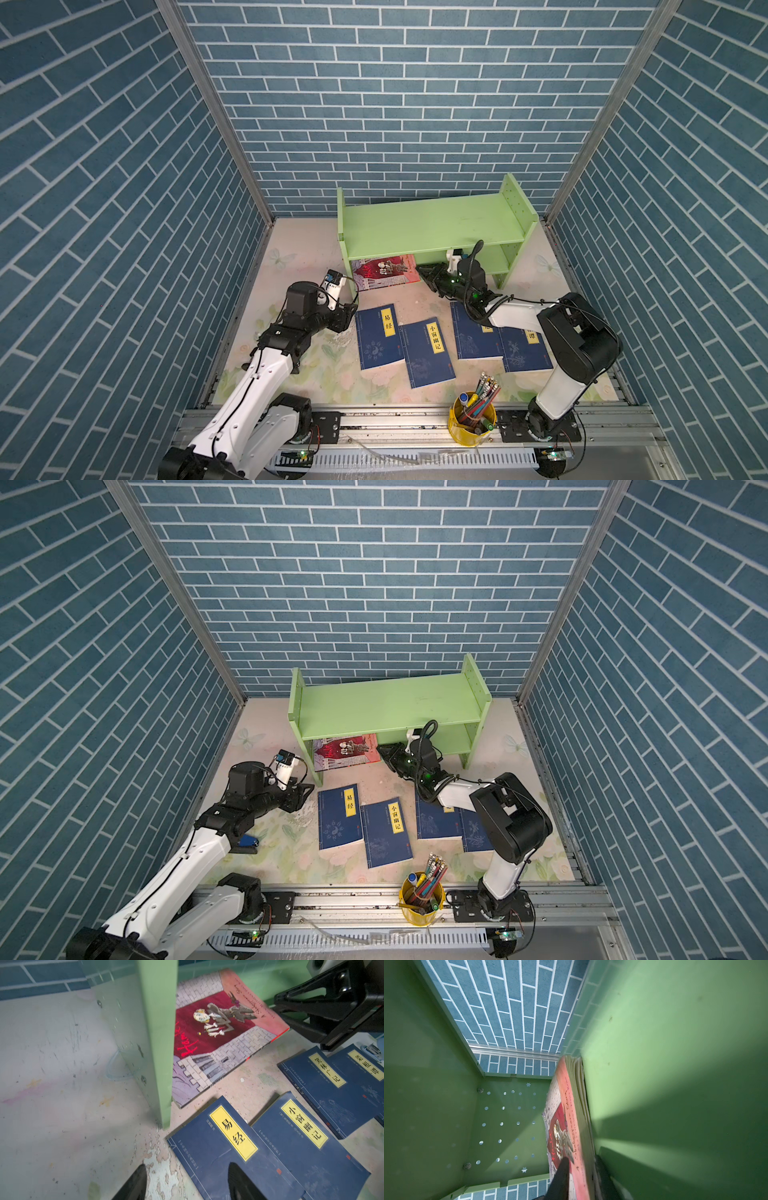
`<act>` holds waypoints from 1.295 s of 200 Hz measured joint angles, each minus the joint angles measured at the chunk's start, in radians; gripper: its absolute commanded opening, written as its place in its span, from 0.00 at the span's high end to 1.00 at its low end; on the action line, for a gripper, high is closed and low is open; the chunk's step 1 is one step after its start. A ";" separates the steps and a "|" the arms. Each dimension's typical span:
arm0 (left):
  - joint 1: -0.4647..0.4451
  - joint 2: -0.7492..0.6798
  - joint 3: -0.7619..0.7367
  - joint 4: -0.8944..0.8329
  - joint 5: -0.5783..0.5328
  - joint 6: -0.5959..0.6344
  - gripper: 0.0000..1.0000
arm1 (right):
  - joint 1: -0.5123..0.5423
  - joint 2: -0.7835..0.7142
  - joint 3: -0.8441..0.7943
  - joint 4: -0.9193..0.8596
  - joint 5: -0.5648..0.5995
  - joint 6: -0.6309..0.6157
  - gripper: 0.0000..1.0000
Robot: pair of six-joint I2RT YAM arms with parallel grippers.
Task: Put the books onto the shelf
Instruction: 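Open the right gripper and draw it back from the Hamlet book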
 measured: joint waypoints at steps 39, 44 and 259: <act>0.000 0.026 -0.050 0.090 -0.007 0.018 0.37 | 0.011 -0.067 -0.028 -0.066 0.010 -0.003 0.75; 0.000 0.027 -0.054 0.100 -0.008 0.020 0.37 | 0.012 -0.082 -0.030 -0.084 0.010 -0.006 0.75; 0.001 0.132 -0.069 0.304 -0.068 0.097 0.38 | 0.031 -0.259 -0.109 -0.280 -0.051 -0.087 0.79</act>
